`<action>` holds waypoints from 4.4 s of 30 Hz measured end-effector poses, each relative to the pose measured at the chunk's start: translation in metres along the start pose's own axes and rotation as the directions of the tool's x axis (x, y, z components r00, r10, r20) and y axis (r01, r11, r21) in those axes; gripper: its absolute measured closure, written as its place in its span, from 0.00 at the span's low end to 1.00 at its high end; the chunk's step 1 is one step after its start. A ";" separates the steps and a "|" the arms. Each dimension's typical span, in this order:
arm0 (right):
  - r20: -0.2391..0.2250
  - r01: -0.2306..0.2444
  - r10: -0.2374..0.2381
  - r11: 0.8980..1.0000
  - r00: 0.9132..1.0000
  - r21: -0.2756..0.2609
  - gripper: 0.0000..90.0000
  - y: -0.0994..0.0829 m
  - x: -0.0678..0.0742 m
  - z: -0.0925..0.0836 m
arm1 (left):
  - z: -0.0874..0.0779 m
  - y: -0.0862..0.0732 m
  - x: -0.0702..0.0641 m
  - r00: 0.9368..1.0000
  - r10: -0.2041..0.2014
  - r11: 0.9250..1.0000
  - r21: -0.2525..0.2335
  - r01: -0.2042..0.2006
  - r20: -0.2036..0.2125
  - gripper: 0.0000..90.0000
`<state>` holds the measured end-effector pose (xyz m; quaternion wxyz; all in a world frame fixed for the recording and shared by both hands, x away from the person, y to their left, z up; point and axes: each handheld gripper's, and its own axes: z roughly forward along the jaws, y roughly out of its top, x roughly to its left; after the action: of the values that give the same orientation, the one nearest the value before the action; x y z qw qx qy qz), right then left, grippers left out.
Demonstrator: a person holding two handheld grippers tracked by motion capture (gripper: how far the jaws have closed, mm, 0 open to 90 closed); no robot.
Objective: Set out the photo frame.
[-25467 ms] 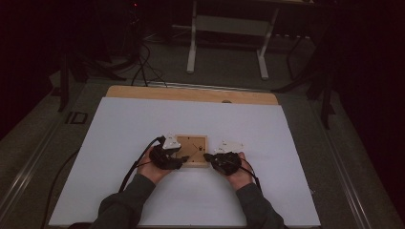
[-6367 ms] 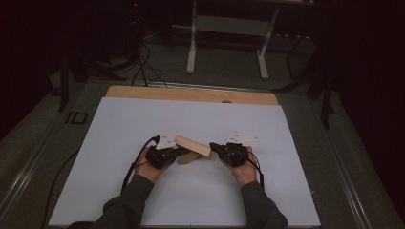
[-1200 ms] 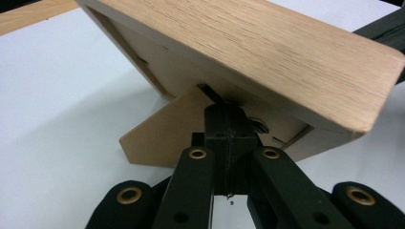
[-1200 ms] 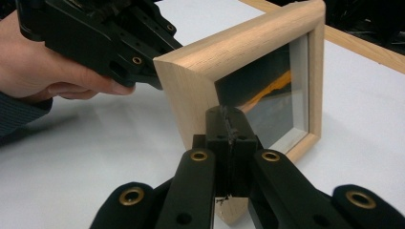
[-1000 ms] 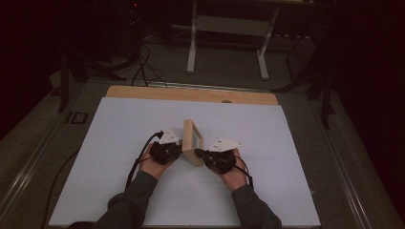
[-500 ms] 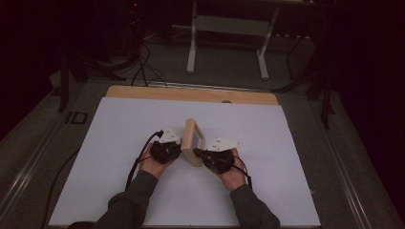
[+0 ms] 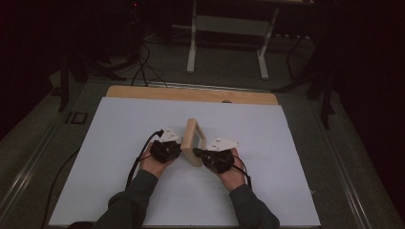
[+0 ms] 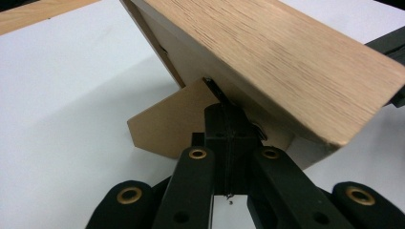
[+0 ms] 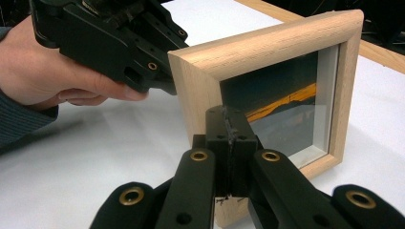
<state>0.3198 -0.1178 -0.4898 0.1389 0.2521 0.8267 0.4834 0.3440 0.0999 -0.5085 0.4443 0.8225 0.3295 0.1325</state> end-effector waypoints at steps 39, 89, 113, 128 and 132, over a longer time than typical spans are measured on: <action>0.009 -0.011 0.011 1.000 1.000 -0.003 0.95 -0.001 -0.005 -0.005 | -0.012 -0.003 0.007 0.999 -0.038 0.999 -0.009 0.038 -0.025 0.79; 0.056 -0.036 0.035 0.999 0.998 0.026 0.97 -0.012 -0.022 -0.013 | -0.013 0.018 -0.031 0.991 -0.119 0.991 -0.074 0.114 -0.065 0.28; 0.053 -0.035 0.034 0.999 0.998 0.018 0.96 -0.011 -0.023 -0.015 | -0.013 0.019 -0.027 0.988 -0.141 0.989 -0.052 0.138 -0.069 0.57; 0.058 -0.038 0.038 0.999 0.998 0.014 0.97 -0.011 -0.024 -0.016 | -0.013 0.020 -0.023 0.989 -0.135 0.990 -0.044 0.133 -0.056 0.63; 0.058 -0.037 0.037 0.999 0.998 0.013 0.96 -0.011 -0.024 -0.017 | -0.013 0.021 -0.022 0.991 -0.125 0.992 -0.036 0.123 -0.056 0.67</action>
<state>0.3288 -0.1474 -0.4913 0.1521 0.2822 0.8210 0.4724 0.3299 0.0858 -0.4820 0.4551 0.7890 0.3905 0.1336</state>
